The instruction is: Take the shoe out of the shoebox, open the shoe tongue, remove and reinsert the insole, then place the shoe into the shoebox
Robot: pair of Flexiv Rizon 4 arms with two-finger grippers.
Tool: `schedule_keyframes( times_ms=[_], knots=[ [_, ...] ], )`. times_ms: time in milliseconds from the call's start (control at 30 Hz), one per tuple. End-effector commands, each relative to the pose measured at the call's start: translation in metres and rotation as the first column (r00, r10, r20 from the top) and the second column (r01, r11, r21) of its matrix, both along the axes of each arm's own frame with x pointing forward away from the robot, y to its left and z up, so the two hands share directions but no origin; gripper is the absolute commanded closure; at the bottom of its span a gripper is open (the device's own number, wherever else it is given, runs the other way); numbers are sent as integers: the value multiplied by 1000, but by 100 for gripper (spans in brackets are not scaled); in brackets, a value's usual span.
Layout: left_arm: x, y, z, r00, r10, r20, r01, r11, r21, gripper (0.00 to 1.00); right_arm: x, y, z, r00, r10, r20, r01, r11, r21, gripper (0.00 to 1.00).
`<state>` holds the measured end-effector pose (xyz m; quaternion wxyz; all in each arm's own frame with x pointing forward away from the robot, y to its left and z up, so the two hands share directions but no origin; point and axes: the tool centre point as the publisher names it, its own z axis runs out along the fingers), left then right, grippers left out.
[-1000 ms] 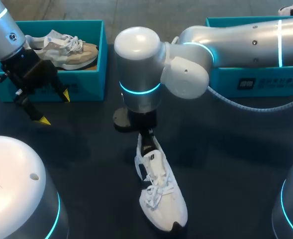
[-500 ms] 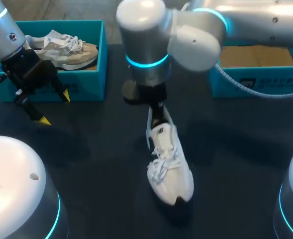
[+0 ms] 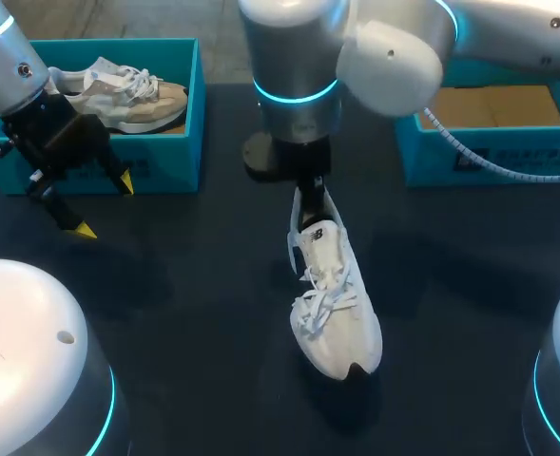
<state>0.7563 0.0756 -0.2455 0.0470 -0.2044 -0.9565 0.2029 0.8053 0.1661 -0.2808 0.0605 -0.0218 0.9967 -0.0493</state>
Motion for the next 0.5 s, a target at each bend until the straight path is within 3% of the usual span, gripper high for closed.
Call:
schedule_keyframes(
  times_ms=[33, 167, 400, 500],
  knots=[
    [-1, 1, 0, 1000, 0, 1, 0, 1000, 1, 0, 0, -2, 1, 1000, 1, 0, -1, 1000, 2, 100],
    [-1, 1, 0, 1000, 0, 1, 0, 1000, 1, 0, 28, -9, 37, 997, -24, 80, 29, 998, -62, 100],
    [-1, 1, 0, 1000, 0, 1, 0, 1000, 1, 0, 69, -43, 73, 996, 33, 85, -24, 995, -101, 100],
    [-1, 1, 0, 1000, 0, 1, 0, 1000, 1, 0, 86, -54, 83, 998, 40, 49, -33, 989, -147, 100]
  ],
)
